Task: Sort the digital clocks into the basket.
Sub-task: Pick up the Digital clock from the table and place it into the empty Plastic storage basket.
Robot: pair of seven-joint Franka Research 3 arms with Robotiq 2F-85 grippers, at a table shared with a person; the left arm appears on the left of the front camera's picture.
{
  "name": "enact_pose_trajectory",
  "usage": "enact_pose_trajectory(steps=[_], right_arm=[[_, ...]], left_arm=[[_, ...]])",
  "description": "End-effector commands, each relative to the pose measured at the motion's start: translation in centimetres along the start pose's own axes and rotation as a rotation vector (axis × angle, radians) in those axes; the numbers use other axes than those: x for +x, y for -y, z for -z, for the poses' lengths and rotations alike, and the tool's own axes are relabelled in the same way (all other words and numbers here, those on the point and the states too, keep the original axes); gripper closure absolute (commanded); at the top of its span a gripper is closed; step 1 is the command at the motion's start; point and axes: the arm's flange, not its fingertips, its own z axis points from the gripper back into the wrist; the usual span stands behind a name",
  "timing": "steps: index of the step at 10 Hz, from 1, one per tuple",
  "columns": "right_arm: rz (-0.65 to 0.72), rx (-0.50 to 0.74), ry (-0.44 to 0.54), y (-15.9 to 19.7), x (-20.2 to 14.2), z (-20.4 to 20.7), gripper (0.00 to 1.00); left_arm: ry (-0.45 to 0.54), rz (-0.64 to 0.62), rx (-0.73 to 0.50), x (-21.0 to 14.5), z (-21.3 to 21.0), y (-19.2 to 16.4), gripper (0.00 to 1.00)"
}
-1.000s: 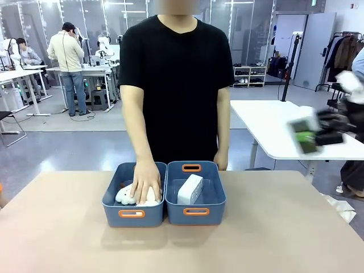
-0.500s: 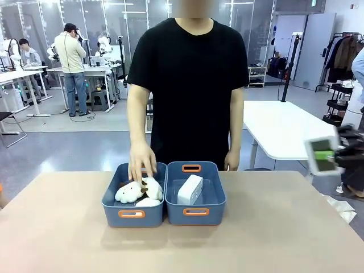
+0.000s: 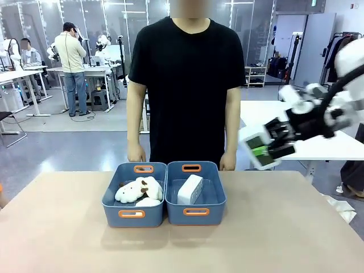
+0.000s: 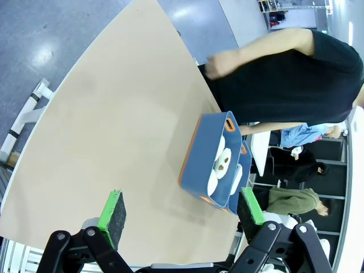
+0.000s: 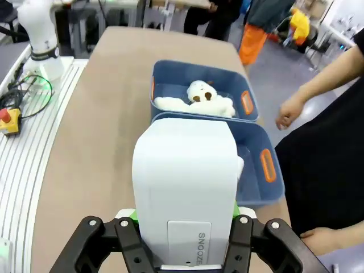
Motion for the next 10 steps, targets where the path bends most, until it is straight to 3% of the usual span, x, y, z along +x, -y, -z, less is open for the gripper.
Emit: enact_pose_trajectory(steps=[1, 3, 7, 8, 9, 10], right_arm=[[0.051, 0.041, -0.124, 1.9, 3.5, 5.8, 0.99], [0.016, 0.076, -0.243, 3.2, 5.9, 13.6, 0.99], [0.038, 0.207, -0.33, 2.9, 1.3, 21.5, 0.99], [0.051, 0.223, -0.342, 3.1, 0.5, 22.2, 0.34], [0.048, 0.231, -0.338, 2.5, 0.7, 22.2, 0.28], [0.039, 0.219, -0.339, 2.9, 0.8, 21.9, 0.08]], left_arm=[[0.0, 0.02, -0.033, 0.0, 0.1, -0.3, 0.0], [0.0, 0.02, -0.033, 0.0, 0.1, -0.3, 0.0], [0.0, 0.02, -0.033, 0.0, 0.1, -0.3, 0.0], [0.0, 0.02, -0.033, 0.0, 0.1, -0.3, 0.0], [0.0, 0.02, -0.033, 0.0, 0.1, -0.3, 0.0], [0.0, 0.02, -0.033, 0.0, 0.1, -0.3, 0.0]])
